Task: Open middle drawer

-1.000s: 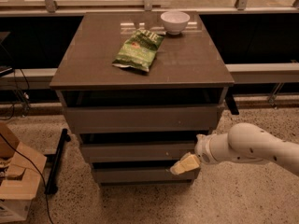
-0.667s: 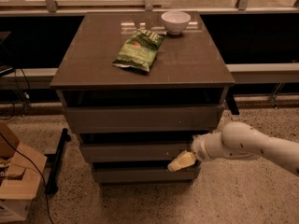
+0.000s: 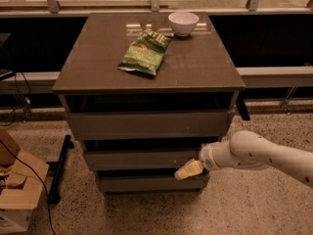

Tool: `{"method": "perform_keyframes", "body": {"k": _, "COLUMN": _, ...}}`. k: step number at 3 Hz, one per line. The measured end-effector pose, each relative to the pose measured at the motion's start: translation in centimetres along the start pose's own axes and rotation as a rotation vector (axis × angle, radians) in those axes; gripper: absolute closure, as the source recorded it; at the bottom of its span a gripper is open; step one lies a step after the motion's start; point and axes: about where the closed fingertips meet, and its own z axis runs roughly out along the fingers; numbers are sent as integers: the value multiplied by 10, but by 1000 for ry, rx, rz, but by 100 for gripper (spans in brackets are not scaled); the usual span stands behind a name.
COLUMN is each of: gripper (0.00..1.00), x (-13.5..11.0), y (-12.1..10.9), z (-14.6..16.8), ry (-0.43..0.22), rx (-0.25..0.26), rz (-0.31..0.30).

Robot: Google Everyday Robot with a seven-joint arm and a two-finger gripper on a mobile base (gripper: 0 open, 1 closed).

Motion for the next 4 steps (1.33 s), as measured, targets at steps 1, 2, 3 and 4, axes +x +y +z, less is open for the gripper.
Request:
{"method": "perform_keyframes", "body": {"k": 1, "gripper": 0, "x": 6, "y": -9, "z": 21, "ry": -17, "rx": 26, "rz": 31}}
{"method": "perform_keyframes", "body": {"k": 2, "gripper": 0, "x": 8, "y": -24, "z": 40, "ry": -21, "rx": 42, "rz": 59}}
{"method": "perform_keyframes", "body": {"k": 3, "gripper": 0, "x": 10, "y": -42, "z": 62, "ry": -22, "rx": 41, "rz": 92}}
{"method": "perform_keyframes", "body": {"k": 4, "gripper": 0, "x": 6, "y": -60, "z": 82, "ry": -16, "rx": 33, "rz": 97}}
